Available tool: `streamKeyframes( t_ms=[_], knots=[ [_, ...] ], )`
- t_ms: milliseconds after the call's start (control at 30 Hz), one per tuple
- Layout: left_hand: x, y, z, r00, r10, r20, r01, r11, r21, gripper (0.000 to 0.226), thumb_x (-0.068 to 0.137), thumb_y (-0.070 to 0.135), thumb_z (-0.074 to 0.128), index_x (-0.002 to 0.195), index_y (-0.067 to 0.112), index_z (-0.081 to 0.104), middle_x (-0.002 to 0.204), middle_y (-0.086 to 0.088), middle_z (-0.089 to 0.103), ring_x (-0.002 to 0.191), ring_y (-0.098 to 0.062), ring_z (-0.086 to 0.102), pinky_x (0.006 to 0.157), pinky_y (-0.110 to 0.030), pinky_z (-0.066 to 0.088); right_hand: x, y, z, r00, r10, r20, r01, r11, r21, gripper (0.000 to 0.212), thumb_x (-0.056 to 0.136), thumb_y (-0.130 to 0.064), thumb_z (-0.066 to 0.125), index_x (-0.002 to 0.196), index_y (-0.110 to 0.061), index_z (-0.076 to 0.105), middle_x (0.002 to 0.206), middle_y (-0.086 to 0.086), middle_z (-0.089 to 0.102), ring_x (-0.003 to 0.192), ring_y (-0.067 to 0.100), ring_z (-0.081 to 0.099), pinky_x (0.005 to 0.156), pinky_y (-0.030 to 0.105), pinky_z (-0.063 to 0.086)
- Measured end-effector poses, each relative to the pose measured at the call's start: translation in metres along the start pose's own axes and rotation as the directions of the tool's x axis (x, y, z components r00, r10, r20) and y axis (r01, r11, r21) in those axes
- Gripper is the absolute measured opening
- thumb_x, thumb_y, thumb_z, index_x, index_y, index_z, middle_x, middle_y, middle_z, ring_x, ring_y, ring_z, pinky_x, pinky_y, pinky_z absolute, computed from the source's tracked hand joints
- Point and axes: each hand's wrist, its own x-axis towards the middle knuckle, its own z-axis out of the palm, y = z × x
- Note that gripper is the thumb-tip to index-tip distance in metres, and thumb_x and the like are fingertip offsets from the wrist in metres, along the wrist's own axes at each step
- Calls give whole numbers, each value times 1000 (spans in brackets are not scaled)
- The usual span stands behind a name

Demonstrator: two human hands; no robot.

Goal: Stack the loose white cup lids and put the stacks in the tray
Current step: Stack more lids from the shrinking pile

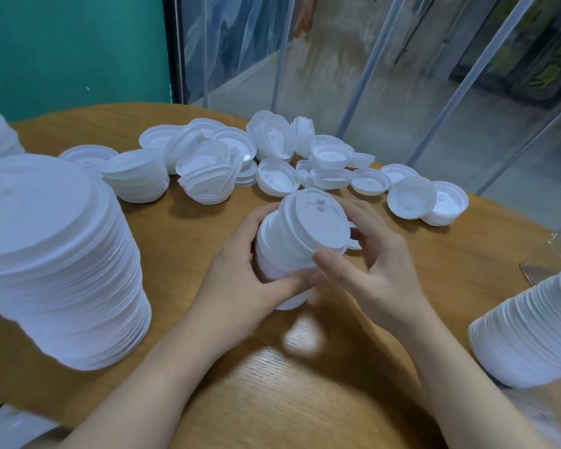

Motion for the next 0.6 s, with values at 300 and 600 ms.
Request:
streamKeyframes(
  t_ms=[300, 600],
  knots=[
    [0, -3, -3, 1000, 4, 22, -4, 1000, -8, 82, 61, 46, 91, 134, 43, 55, 124, 29, 65, 118, 6, 60, 95, -14, 49, -2, -1, 5, 997, 10, 78, -4, 997, -77, 59, 83, -49, 70, 136, -25, 62, 131, -10, 62, 126, 20, 57, 102, 45, 50],
    [-1, -1, -4, 999, -3, 33, 3, 1000, -1, 82, 59, 54, 86, 134, 45, 54, 124, 30, 64, 118, 8, 59, 91, -7, 45, -2, -1, 4, 985, 60, 163, -44, 994, -103, 62, 85, -54, 65, 141, -29, 57, 138, -8, 60, 130, 19, 55, 103, 49, 49]
  ],
)
